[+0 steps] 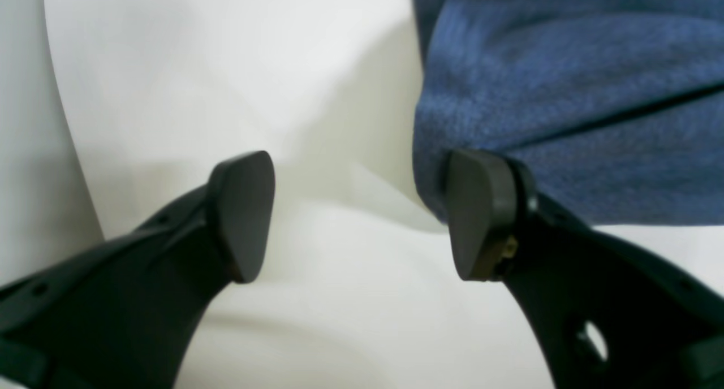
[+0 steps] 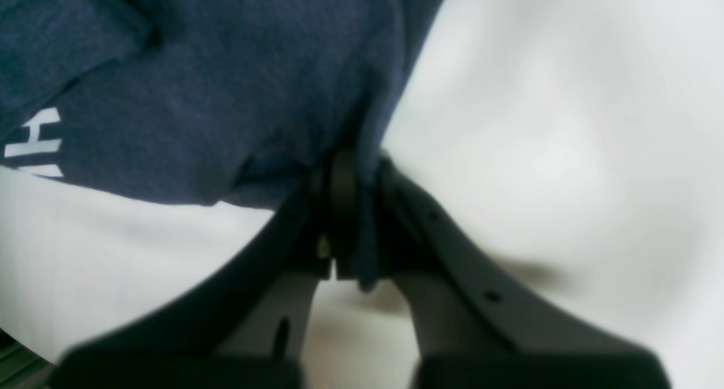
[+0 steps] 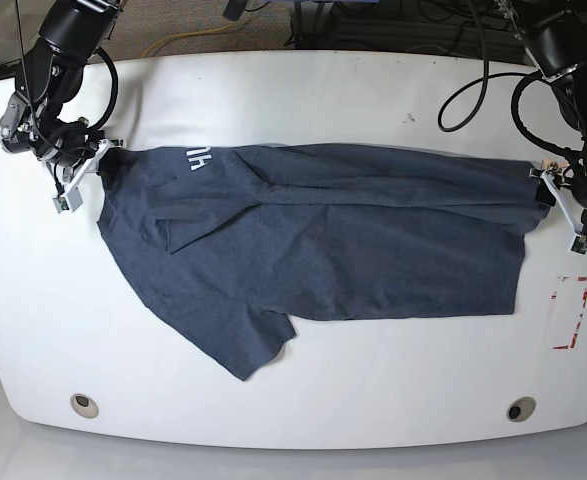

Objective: Fold the T-shirt properly
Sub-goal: 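Release and move the left gripper along the shirt side edge, then pinch the shirt side edge with the left gripper and adjust it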

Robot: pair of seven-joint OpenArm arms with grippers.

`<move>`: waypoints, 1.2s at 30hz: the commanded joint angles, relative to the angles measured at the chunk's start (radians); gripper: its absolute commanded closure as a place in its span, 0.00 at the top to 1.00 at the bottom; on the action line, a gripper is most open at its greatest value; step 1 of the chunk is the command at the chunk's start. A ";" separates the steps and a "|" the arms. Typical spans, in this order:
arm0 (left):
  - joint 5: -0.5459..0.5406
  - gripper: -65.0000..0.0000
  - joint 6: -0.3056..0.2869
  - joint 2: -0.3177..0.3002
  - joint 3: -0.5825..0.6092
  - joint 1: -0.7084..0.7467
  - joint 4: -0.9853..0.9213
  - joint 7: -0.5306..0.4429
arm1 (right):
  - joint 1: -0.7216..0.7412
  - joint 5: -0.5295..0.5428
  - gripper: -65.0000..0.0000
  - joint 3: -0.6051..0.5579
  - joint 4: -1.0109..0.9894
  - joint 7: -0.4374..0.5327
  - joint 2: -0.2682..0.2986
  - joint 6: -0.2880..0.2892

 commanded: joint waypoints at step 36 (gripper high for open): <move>-0.288 0.68 0.003 -0.013 -0.082 0.147 -0.005 0.102 | 0.010 0.009 0.00 0.006 0.018 0.009 0.020 0.001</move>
